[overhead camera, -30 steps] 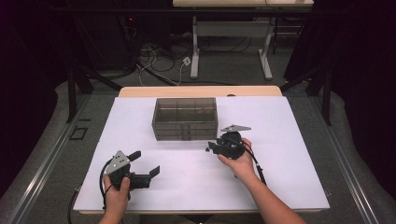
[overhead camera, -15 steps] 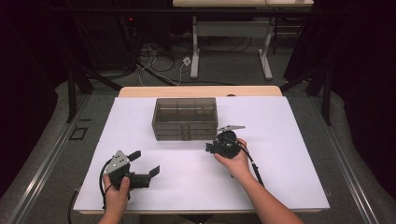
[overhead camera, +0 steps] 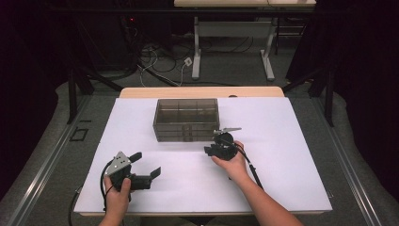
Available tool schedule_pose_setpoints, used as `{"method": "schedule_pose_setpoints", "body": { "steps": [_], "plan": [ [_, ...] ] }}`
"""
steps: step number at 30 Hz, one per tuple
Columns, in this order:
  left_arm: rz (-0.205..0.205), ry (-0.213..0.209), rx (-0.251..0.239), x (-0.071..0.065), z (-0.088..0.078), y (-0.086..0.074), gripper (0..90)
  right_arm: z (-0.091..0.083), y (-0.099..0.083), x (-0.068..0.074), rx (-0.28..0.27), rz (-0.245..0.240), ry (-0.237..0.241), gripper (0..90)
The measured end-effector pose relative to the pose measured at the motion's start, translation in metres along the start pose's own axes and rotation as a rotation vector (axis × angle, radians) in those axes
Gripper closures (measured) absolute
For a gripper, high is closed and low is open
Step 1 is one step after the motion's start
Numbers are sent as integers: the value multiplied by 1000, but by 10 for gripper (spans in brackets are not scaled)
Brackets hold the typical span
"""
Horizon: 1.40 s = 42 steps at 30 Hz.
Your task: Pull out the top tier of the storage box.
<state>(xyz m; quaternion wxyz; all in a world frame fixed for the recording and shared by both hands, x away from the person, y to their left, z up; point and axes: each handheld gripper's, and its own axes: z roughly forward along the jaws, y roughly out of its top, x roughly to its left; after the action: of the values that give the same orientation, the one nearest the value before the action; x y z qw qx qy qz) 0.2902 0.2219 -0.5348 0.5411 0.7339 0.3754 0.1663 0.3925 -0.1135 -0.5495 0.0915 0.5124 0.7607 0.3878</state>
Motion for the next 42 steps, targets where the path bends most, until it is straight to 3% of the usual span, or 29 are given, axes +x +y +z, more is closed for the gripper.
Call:
{"method": "schedule_pose_setpoints", "body": {
  "steps": [16, 24, 36, 42],
  "plan": [
    [-15, -1, 2, 0, 0, -1, 3, 8, -2, 0, 24, 14, -11, 695],
    [2, 4, 4, 1, 1, -1, 3, 9, -3, 1, 26, -7, -46, 777],
    [-12, 1, 3, 0, 2, -1, 3, 9, -4, 1, 22, -29, -49, 789],
    [1, 0, 10, 0, 1, -1, 3, 9, -4, 1, 11, -31, -46, 790]
  ]
}}
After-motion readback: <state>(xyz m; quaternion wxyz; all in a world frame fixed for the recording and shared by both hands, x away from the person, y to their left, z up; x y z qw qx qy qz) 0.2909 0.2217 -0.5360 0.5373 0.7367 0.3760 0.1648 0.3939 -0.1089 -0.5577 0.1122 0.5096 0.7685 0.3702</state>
